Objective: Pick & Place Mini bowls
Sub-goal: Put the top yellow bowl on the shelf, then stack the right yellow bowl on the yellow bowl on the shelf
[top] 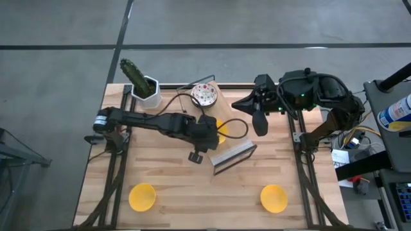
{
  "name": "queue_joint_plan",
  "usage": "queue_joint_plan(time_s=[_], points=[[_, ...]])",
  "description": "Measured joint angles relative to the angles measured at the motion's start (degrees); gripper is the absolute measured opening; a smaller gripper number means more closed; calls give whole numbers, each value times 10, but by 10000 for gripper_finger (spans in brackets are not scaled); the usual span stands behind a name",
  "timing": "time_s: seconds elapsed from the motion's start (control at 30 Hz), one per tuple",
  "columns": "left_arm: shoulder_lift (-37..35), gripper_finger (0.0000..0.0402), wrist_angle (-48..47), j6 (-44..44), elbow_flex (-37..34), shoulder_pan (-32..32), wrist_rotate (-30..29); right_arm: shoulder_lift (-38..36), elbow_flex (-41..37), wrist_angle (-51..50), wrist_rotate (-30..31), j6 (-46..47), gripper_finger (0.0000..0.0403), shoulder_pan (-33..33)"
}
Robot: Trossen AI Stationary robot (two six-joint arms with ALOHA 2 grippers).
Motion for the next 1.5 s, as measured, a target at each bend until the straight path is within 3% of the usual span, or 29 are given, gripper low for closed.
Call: queue_joint_plan(time_s=[0.13,0.33,0.53,0.67,0.8,0.87,1.1,1.33,1.5], points=[[-27,96,-8,-43,16,0,-4,0,0,0,0,0,8,0],[-77,96,-112,-144,19,1,-36,0,0,0,0,0,8,0],[-80,82,-154,-212,2,7,-34,0,0,0,0,-3,8,0],[-73,61,-148,-222,-38,18,-4,0,0,0,0,-3,8,0],[-70,21,-98,-185,-88,27,-33,0,0,0,0,-4,8,0],[-71,6,-74,-175,-100,36,-15,0,0,0,0,-4,8,0],[-69,1,-49,-180,-111,52,-18,0,0,0,-1,-4,8,9],[-69,0,23,-184,-109,52,27,0,-2,-1,0,-4,8,10],[-71,0,9,-194,-111,54,27,0,-2,-12,-2,4,8,10]])
